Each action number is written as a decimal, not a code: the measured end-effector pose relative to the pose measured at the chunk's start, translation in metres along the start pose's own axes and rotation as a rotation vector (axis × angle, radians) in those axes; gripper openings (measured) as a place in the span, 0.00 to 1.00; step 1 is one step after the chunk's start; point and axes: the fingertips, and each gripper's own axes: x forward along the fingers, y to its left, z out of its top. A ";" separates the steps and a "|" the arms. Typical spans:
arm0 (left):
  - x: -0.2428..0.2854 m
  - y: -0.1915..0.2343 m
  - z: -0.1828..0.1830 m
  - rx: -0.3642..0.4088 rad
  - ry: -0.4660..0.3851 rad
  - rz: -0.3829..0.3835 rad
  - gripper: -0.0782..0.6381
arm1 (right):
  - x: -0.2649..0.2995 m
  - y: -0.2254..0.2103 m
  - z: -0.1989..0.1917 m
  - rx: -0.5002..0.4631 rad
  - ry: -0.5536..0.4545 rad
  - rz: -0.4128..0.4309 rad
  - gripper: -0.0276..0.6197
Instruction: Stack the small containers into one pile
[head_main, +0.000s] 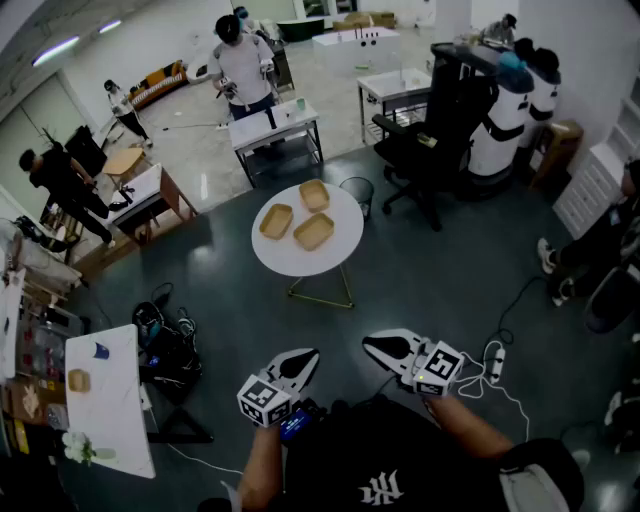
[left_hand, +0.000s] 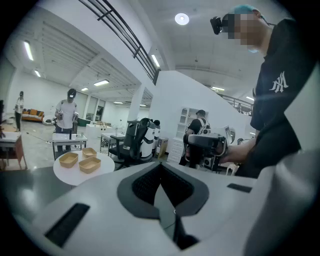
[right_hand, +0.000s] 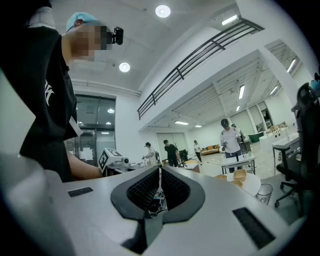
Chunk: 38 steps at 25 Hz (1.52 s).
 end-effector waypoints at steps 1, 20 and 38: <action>0.001 -0.003 0.001 0.004 0.003 -0.002 0.11 | 0.000 0.000 -0.004 -0.002 0.011 0.006 0.11; 0.022 -0.028 -0.004 0.030 0.044 0.049 0.11 | -0.044 -0.012 -0.013 0.022 0.032 0.056 0.11; 0.037 -0.022 0.001 -0.010 0.046 0.062 0.11 | -0.059 -0.044 -0.023 0.074 0.053 0.052 0.11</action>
